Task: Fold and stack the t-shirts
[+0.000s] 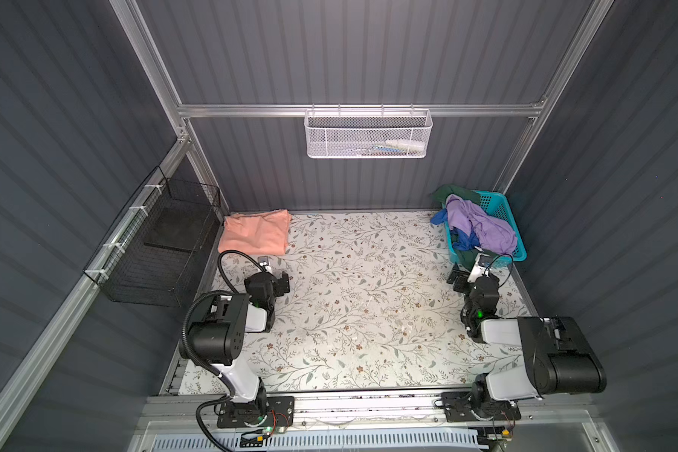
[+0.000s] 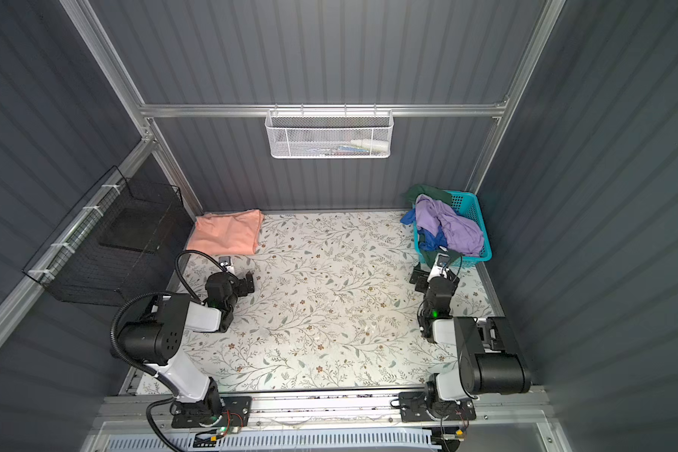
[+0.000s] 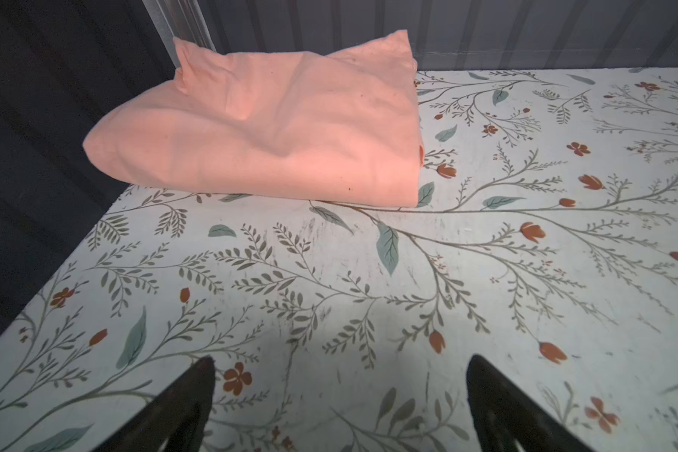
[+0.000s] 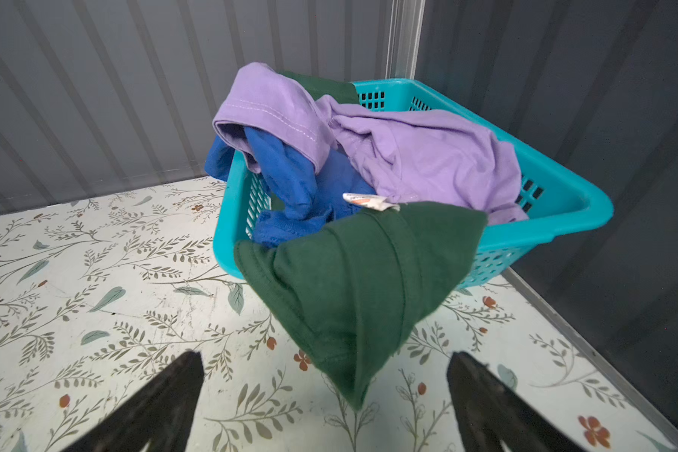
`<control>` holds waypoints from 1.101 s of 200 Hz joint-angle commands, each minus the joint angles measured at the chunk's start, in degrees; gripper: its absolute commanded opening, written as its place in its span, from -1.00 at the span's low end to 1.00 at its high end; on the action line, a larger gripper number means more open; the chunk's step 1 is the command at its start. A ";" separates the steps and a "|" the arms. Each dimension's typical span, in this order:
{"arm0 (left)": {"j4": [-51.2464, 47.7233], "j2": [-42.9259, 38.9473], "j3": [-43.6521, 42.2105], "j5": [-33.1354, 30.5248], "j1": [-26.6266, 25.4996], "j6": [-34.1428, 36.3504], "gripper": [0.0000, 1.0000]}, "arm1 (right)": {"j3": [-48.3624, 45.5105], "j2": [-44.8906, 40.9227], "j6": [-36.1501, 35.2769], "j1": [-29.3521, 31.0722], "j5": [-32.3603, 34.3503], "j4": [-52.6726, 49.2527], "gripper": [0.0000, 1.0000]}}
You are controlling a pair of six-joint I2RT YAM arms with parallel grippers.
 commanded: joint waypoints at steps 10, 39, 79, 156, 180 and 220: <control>0.41 0.28 0.59 0.50 0.17 0.45 1.00 | -0.18 0.46 -0.58 0.20 0.52 0.94 0.98; 0.43 0.23 0.59 0.57 0.16 0.45 1.00 | -0.19 0.45 -0.54 0.17 0.51 0.86 0.98; 0.33 0.29 0.61 0.67 0.19 0.45 0.99 | -0.27 0.50 -0.54 0.16 0.48 0.94 0.98; 0.20 0.37 0.75 0.60 0.17 0.49 0.99 | 0.52 0.30 0.53 -1.26 -2.20 -1.08 0.98; 0.22 0.34 0.74 0.59 0.17 0.45 0.99 | 0.43 0.28 0.54 -1.32 -2.19 -1.04 0.98; 0.22 0.31 0.68 0.50 0.17 0.45 1.00 | 0.43 0.20 0.52 -1.25 -2.20 -0.90 0.98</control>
